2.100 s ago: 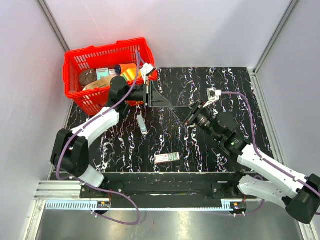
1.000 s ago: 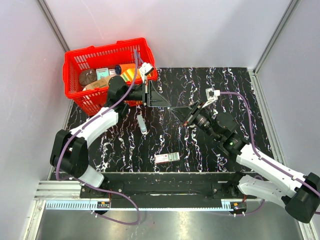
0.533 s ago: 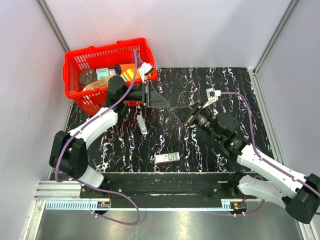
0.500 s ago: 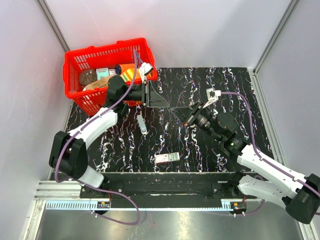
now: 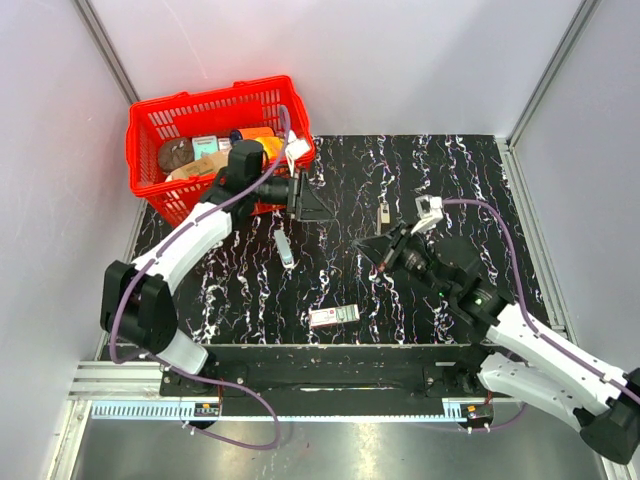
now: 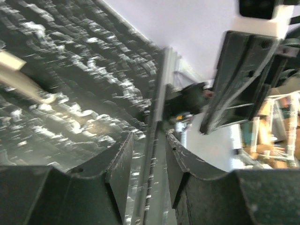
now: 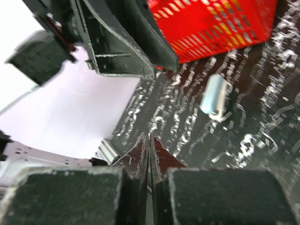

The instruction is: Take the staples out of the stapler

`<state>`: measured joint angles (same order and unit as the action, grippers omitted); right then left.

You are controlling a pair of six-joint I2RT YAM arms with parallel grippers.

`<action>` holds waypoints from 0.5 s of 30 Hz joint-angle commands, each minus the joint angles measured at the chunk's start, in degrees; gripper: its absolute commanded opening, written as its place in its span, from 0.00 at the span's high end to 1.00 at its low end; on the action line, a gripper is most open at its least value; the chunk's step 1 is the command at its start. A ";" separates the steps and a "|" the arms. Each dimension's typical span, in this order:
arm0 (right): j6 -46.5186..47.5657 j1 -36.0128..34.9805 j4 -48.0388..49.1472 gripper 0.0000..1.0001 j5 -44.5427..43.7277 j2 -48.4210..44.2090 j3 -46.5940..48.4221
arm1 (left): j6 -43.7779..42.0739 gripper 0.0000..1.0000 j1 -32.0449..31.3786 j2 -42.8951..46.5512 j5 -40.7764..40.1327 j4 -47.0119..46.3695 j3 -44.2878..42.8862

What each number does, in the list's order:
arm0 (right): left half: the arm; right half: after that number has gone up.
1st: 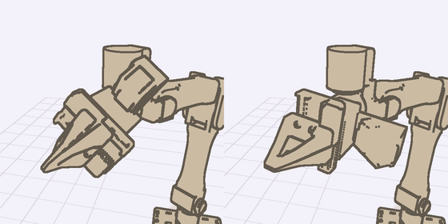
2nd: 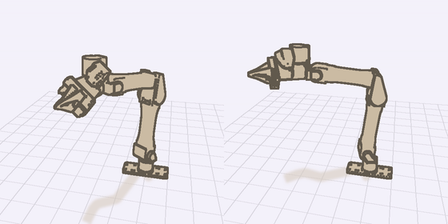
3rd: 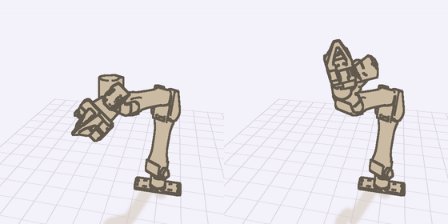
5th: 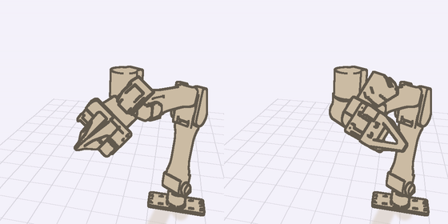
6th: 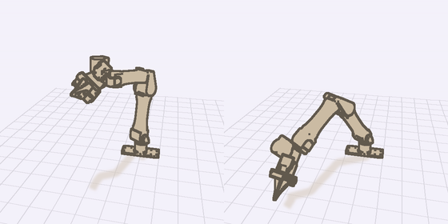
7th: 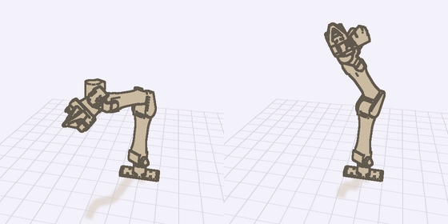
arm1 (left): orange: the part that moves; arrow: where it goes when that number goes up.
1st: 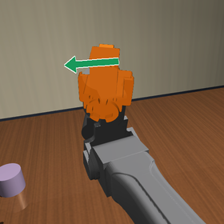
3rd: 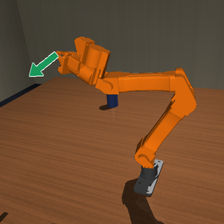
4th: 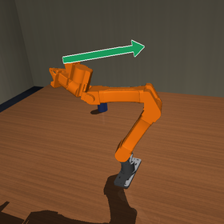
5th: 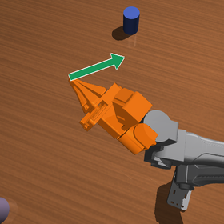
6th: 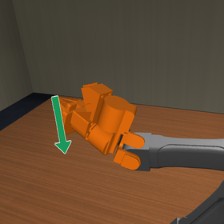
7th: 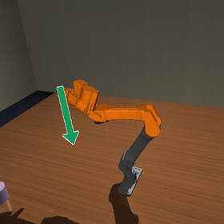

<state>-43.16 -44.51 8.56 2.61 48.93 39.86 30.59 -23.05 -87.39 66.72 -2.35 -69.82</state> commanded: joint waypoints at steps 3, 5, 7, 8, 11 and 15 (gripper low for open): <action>0.88 0.30 -12.85 0.84 -9.37 -7.52 -4.52 | -45.50 0.60 -3.40 -6.02 -19.23 36.52 -6.20; 0.70 0.21 -16.10 0.81 -11.74 -8.14 -4.96 | -51.13 0.59 -5.86 -7.78 -25.46 38.73 -6.38; 0.36 0.22 -18.92 0.77 -13.41 -7.53 -5.05 | -55.36 0.58 -8.23 -9.37 -29.44 40.57 -6.38; 0.18 0.21 -20.15 0.75 -13.94 -6.66 -5.05 | -56.42 0.58 -8.94 -9.98 -30.76 41.10 -6.21; -0.61 0.22 -22.27 0.69 -16.14 -3.32 -4.96 | -58.80 0.58 -10.96 -12.26 -33.93 41.11 -5.06; -0.26 0.65 -21.92 0.66 -17.20 -0.68 -5.49 | -60.12 0.58 -12.81 -16.39 -37.53 40.58 -4.80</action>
<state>-43.48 -44.45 -11.68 -10.68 46.68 34.74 -23.35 -34.96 -101.19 35.88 37.56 -74.46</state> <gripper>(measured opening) 0.337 0.417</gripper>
